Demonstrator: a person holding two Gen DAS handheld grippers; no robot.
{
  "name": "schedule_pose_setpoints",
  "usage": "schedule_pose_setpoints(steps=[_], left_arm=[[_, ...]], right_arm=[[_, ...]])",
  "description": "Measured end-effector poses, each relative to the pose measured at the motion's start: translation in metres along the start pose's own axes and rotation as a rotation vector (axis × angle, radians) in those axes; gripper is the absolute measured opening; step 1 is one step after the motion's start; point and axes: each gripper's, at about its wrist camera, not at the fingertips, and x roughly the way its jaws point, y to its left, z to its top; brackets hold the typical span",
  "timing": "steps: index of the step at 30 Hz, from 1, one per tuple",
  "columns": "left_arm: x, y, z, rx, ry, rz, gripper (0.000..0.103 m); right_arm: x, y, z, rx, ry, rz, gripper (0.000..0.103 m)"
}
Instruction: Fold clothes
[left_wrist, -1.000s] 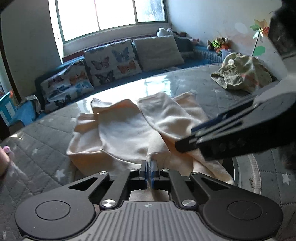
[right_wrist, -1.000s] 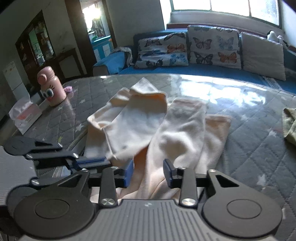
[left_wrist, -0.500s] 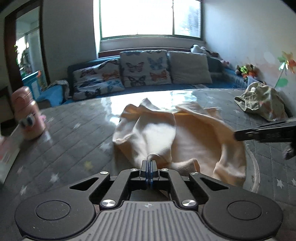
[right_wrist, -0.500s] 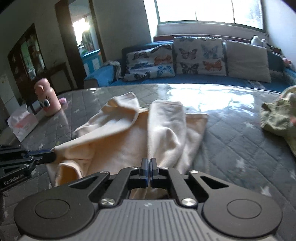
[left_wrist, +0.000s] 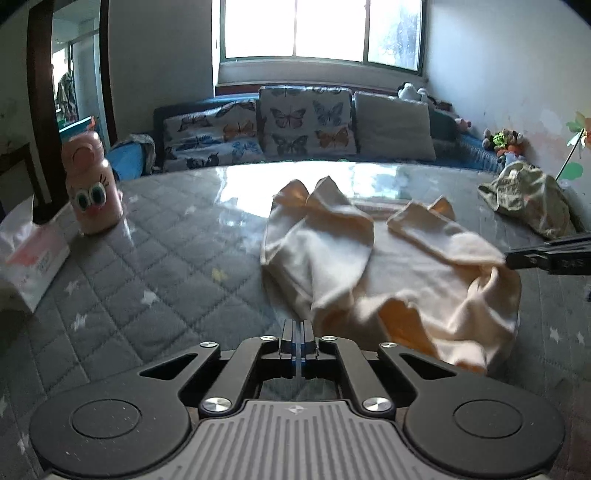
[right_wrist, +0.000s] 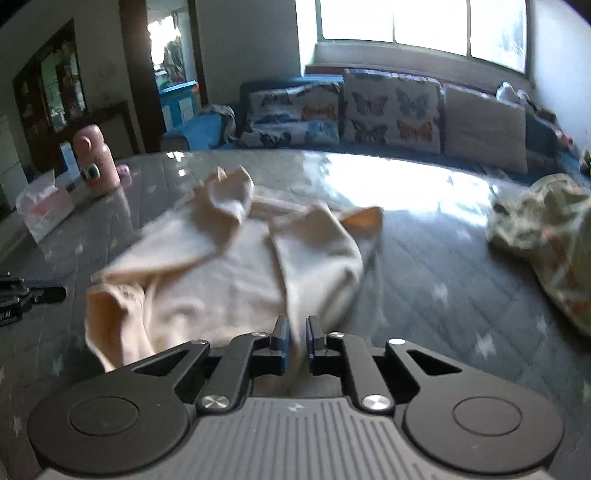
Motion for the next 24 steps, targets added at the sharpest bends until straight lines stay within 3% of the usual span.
schedule_pose_setpoints(steps=[2, 6, 11, 13, 16, 20, 24], left_arm=[[0.003, -0.003, 0.007, 0.015, -0.012, -0.001, 0.005], [0.019, -0.01, 0.026, 0.038, -0.024, -0.006, 0.025], [0.049, -0.017, 0.054, 0.04, -0.021, -0.011, 0.04], [0.065, -0.019, 0.065, 0.029, -0.006, -0.018, 0.043], [0.091, -0.022, 0.081, 0.009, 0.021, -0.028, 0.045], [0.122, -0.022, 0.097, -0.032, 0.042, -0.031, 0.051], [0.151, -0.016, 0.108, -0.092, 0.072, -0.003, 0.051]], right_arm=[[0.012, 0.006, 0.012, -0.027, -0.008, 0.008, 0.015], [0.045, 0.013, 0.033, -0.074, 0.01, 0.015, 0.02], [0.082, 0.014, 0.044, -0.08, 0.057, 0.04, 0.024], [0.093, 0.015, 0.045, -0.086, 0.066, 0.038, 0.03], [0.106, 0.016, 0.044, -0.086, 0.083, 0.03, 0.031], [0.114, 0.014, 0.04, -0.092, 0.086, 0.013, 0.028], [0.113, 0.01, 0.038, -0.108, 0.065, -0.01, 0.007]])
